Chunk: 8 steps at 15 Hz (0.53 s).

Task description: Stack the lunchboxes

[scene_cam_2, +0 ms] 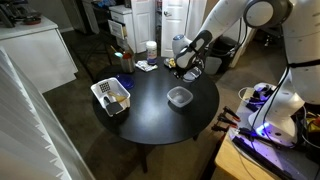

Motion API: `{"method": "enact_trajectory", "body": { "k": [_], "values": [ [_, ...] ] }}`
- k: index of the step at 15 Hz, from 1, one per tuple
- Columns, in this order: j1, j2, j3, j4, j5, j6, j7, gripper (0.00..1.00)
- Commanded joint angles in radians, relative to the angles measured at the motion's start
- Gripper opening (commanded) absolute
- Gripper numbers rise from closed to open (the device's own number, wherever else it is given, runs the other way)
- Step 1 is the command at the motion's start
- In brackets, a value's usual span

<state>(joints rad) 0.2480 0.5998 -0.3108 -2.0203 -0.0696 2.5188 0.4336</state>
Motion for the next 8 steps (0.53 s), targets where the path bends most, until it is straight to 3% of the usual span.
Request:
{"method": "enact_trajectory", "body": {
  "k": [1, 8],
  "values": [
    [0.029, -0.107, 0.077, -0.065, -0.069, -0.071, 0.012, 0.01],
    [0.07, -0.061, 0.218, -0.037, -0.117, -0.103, 0.007, 0.01]
  ]
}}
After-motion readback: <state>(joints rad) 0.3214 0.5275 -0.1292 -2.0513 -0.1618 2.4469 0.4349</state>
